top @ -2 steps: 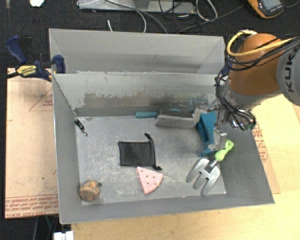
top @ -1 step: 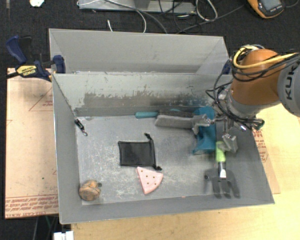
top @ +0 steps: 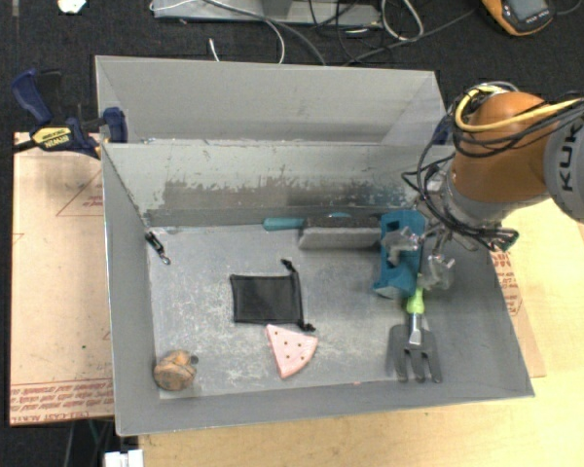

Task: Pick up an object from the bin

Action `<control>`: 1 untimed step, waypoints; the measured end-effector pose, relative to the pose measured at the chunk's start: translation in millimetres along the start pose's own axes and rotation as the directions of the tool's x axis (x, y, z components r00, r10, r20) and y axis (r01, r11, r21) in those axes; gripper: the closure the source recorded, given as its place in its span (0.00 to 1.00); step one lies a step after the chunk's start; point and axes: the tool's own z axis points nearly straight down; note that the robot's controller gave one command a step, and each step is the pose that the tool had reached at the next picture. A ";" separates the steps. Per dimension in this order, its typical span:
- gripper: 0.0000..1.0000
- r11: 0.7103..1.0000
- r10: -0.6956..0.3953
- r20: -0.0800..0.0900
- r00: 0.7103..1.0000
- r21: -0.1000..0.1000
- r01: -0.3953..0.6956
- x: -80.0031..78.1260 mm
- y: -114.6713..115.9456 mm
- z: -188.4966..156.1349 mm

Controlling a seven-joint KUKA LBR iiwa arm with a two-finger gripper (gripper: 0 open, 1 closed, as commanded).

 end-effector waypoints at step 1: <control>1.00 1.000 0.000 0.000 1.000 0.000 0.000 0.0 0.0 0.0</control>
Offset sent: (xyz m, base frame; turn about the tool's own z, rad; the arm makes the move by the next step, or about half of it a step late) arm 0.0000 0.0000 0.0257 0.0002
